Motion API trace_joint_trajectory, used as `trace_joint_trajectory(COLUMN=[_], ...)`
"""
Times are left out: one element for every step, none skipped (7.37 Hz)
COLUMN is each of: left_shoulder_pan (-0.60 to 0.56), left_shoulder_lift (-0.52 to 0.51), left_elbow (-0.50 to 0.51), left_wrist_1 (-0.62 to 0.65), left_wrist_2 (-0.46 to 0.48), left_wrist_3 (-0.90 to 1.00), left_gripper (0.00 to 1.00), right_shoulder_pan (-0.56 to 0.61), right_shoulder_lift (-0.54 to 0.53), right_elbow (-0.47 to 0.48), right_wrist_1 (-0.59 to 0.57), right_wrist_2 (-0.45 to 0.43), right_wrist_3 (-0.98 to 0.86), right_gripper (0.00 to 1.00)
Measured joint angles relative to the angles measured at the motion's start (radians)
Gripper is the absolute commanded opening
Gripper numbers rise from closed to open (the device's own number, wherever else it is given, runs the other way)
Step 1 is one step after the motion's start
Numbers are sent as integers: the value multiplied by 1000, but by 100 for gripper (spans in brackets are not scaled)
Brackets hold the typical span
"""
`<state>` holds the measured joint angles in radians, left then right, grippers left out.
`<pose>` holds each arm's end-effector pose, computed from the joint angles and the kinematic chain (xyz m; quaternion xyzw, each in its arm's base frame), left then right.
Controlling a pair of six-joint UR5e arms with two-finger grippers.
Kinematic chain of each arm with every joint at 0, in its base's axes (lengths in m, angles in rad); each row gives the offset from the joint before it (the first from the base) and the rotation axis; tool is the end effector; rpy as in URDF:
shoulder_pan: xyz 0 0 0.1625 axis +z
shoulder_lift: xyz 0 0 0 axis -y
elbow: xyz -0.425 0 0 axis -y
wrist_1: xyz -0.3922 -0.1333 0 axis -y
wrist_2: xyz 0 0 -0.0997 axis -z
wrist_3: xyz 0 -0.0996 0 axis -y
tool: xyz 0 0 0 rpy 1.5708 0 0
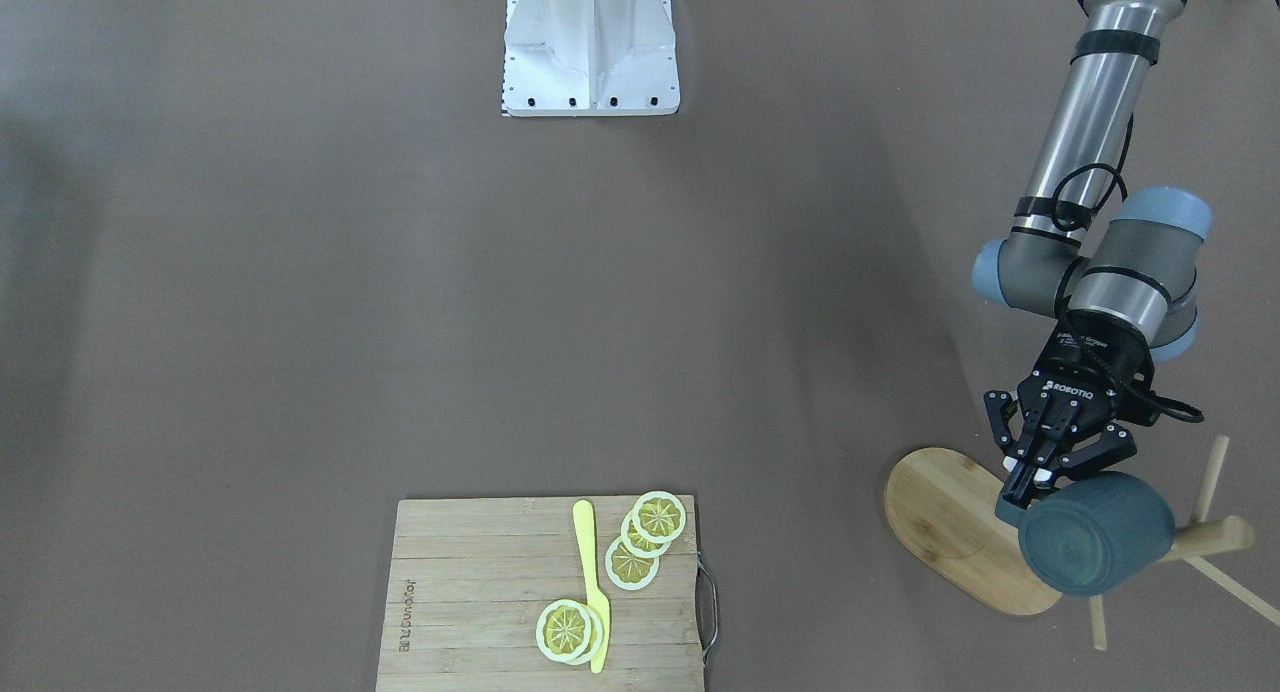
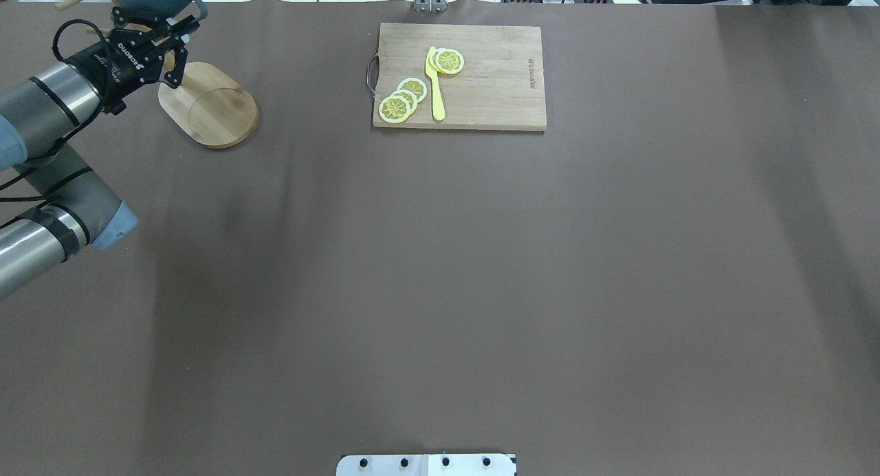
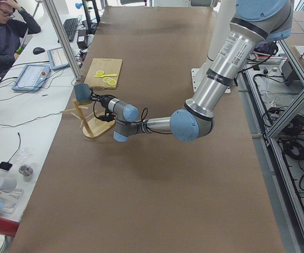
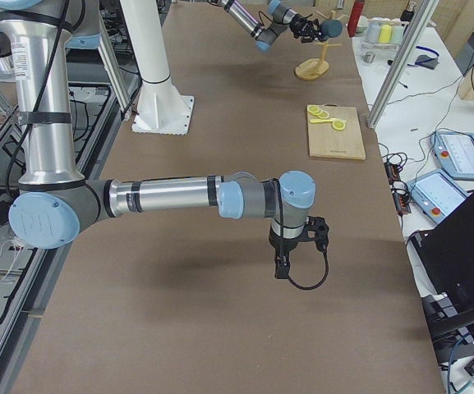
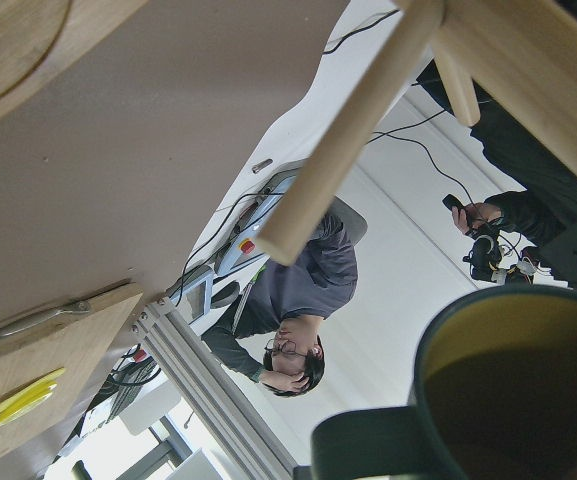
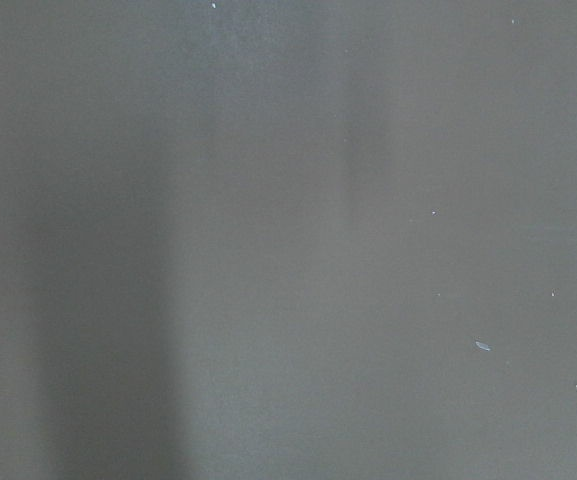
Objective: Hang cup on storage rack
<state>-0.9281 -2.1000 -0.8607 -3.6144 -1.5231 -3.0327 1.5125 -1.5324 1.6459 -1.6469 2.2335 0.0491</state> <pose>0.2892 -0.6166 0.4758 -0.1978 0.7775 -0.5620 0.2012 0.0423 -0.5119 0.6175 0.0002 -0.3257 -0.0104 0.9454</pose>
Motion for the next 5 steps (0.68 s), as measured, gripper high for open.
trace_joint_trajectory(left_shoulder_pan=[0,0,-1,-4,-7], left_shoulder_lift=[1,1,1,2,2], left_elbow=[2,4,5,6,8], left_wrist_1=[-1,-1,-1,-1,-1], left_wrist_2=[0,0,0,1,0], left_wrist_3=[0,-1,-5,-13,-18], left_gripper=[0,0,0,0,0], right_shoulder_pan=[0,0,0,0,0], right_shoulder_lift=[0,0,0,0,0], right_elbow=[0,0,0,0,-1], right_wrist_1=[0,0,0,0,0], right_wrist_2=[0,0,0,0,0], right_wrist_3=[0,0,0,0,0], right_gripper=[100,100,100,100,100])
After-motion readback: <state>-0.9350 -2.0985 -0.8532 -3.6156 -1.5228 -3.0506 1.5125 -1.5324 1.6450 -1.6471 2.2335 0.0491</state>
